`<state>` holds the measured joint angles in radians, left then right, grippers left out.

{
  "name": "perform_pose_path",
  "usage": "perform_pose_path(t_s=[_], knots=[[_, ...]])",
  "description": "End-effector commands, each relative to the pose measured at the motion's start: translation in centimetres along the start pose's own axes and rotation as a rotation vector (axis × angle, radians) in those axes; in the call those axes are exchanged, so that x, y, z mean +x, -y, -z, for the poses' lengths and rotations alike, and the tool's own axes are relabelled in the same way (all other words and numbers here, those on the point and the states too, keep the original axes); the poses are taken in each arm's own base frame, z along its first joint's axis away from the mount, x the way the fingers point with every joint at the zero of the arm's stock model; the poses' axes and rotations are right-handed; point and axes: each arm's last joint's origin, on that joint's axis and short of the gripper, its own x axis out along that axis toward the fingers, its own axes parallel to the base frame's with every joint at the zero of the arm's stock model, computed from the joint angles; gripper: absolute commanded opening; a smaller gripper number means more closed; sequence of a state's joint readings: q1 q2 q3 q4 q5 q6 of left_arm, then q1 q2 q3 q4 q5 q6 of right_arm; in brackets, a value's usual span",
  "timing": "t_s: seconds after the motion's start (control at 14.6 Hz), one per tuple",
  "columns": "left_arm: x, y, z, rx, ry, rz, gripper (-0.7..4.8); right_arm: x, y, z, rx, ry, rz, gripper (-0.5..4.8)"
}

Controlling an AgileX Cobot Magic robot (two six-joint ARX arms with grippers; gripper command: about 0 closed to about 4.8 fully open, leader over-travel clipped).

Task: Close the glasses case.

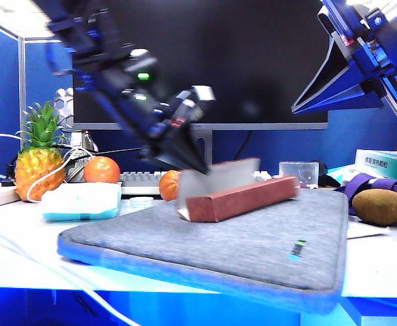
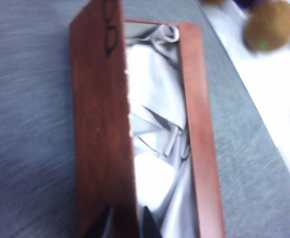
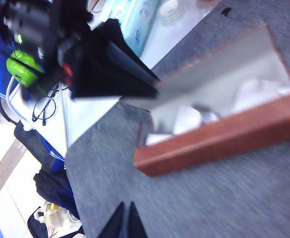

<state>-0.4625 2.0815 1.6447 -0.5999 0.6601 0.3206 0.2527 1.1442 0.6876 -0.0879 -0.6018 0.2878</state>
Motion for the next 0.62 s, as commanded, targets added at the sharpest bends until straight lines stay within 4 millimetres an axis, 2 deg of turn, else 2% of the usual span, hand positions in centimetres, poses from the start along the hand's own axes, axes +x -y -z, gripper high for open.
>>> perform_pose_path(t_s=[0.07, 0.21, 0.41, 0.62], knots=[[0.4, 1.7, -1.1, 0.041, 0.002, 0.082, 0.84, -0.1, -0.2, -0.3, -0.016, 0.013, -0.010, -0.06], [1.4, 2.5, -1.0, 0.035, -0.021, 0.108, 0.84, -0.1, -0.2, -0.3, -0.020, 0.019, -0.012, -0.06], [3.8, 4.9, -0.9, 0.068, -0.084, 0.156, 0.84, -0.1, -0.2, -0.5, -0.032, 0.037, -0.017, -0.06], [4.6, 6.2, -1.1, 0.098, -0.101, 0.158, 0.84, -0.1, -0.2, -0.5, -0.058, 0.039, -0.012, -0.06]])
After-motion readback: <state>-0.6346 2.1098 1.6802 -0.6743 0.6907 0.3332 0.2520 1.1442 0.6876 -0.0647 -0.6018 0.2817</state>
